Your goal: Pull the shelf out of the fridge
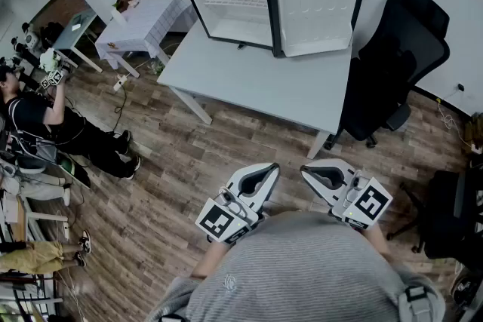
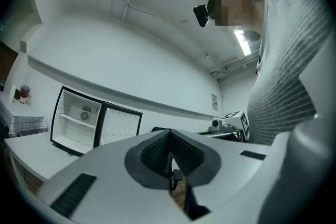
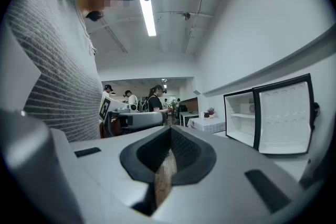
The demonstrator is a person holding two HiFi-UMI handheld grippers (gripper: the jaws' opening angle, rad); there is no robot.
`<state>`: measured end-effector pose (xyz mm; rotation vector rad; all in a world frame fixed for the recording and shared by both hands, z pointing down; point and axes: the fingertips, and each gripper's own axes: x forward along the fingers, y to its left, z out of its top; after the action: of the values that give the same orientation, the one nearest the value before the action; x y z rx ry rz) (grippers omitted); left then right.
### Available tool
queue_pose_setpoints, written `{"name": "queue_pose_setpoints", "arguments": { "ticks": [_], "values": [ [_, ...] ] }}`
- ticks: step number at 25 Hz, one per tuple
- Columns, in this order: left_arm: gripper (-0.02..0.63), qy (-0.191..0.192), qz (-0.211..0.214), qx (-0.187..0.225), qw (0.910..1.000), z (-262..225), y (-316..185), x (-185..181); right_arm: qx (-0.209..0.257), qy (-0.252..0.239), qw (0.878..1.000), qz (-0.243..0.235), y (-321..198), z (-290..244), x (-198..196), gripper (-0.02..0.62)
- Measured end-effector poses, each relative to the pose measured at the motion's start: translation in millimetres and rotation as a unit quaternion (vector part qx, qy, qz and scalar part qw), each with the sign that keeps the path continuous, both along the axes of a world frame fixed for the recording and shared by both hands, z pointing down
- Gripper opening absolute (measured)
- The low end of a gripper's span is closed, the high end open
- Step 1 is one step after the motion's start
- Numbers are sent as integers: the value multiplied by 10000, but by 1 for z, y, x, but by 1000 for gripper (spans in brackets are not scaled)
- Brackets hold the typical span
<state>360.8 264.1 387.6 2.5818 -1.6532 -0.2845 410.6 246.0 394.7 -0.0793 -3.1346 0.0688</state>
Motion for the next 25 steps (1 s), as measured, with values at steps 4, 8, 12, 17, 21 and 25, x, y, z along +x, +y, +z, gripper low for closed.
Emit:
{"name": "queue_pose_setpoints", "arguments": {
  "ticks": [4,8,12,17,21,25],
  "values": [
    [11,-21,3,10,10000,-2,-4,0,31,6,10000,-12,-4,-2,0,12],
    [11,-30,30,7,10000,-1,-4,1,35,-2,10000,-3,-5,-3,-1,12],
    [11,-38,43,9,10000,-2,-5,2,41,1,10000,15,-7,-3,0,12],
    [11,-37,60,9,10000,-1,-5,4,26,-43,10000,-15,-6,-1,2,12],
    [11,-29,58,14,10000,-3,-8,6,-47,-208,9996,-170,-4,-7,3,12],
    [11,-5,36,21,10000,-2,-8,1,15,-199,9997,-158,-5,-6,-1,12]
  ]
}}
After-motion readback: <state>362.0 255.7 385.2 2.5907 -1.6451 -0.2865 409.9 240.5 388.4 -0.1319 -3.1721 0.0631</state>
